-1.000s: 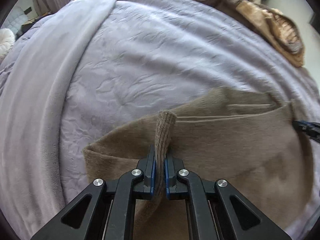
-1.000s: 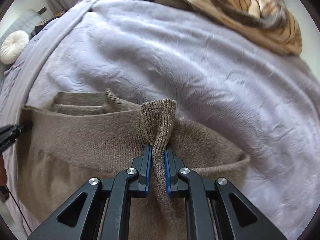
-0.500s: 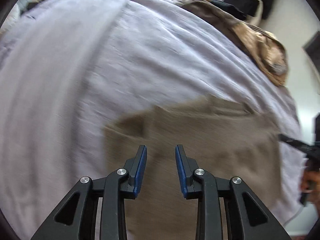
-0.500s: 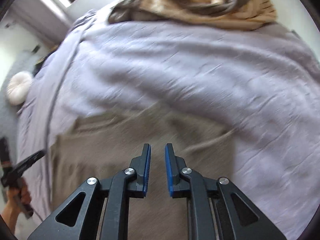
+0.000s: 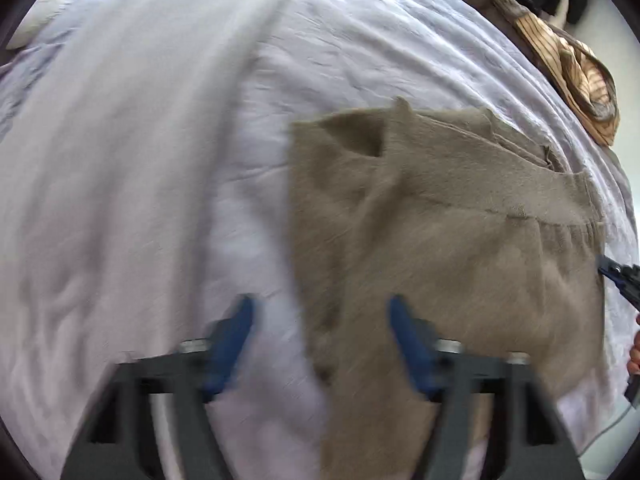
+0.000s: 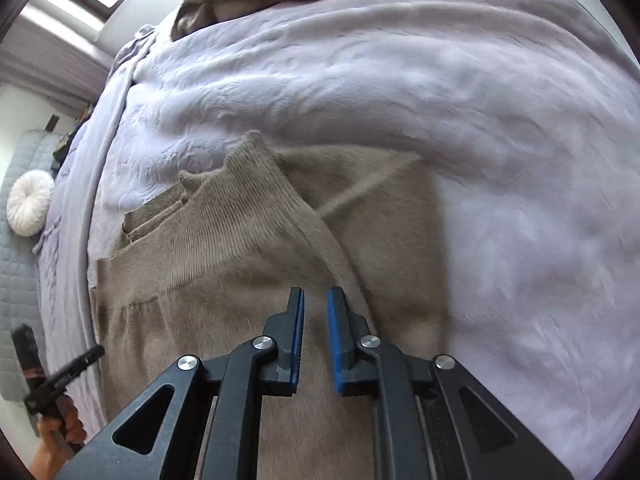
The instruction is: Fold small clothes
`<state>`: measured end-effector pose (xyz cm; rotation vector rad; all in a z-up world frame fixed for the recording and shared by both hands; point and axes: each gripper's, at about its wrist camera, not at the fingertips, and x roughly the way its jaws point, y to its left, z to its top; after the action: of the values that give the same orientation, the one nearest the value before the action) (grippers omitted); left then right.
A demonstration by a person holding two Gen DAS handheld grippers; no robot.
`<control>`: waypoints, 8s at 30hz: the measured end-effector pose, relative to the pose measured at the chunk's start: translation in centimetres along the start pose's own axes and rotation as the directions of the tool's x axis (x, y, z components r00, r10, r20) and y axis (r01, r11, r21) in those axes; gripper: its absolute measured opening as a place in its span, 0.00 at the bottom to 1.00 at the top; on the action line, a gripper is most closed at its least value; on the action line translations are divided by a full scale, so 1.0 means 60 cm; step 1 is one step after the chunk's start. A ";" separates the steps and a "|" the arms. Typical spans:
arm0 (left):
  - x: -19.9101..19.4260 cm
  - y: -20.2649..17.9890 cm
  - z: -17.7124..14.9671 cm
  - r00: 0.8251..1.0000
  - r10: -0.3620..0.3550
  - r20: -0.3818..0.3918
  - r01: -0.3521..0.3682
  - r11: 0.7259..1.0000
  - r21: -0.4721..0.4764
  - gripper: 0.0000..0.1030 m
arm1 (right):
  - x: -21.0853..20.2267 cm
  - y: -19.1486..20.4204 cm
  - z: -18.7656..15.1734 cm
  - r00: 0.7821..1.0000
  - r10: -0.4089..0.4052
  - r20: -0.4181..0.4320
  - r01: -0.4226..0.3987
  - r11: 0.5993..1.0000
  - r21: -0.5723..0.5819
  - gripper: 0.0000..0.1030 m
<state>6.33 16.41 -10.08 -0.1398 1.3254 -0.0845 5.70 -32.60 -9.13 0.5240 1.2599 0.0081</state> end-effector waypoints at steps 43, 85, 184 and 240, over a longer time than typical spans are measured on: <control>-0.061 0.079 -0.213 0.992 -0.098 -0.076 0.081 0.975 -0.205 0.18 | -0.046 -0.055 -0.234 0.995 0.051 -0.084 -0.027 0.965 0.261 0.14; -0.066 0.003 -0.199 0.990 0.012 -0.139 -0.013 1.000 -0.007 0.91 | 0.031 0.237 -0.353 0.919 0.239 -0.314 -0.214 0.970 0.114 0.44; 0.038 -0.593 0.070 0.921 -0.356 -0.156 0.389 0.838 0.383 0.16 | -0.066 -0.070 -0.266 0.831 0.548 0.095 -0.534 0.740 0.409 0.12; 0.068 -0.387 0.028 0.998 -0.068 -0.016 0.070 0.973 0.221 0.90 | 0.049 -0.068 0.035 0.909 0.414 -0.051 -0.405 0.904 0.138 0.13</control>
<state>9.39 -7.05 -10.11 0.0043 1.3098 -0.2918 7.43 -36.16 -12.91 0.8989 1.2118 0.3100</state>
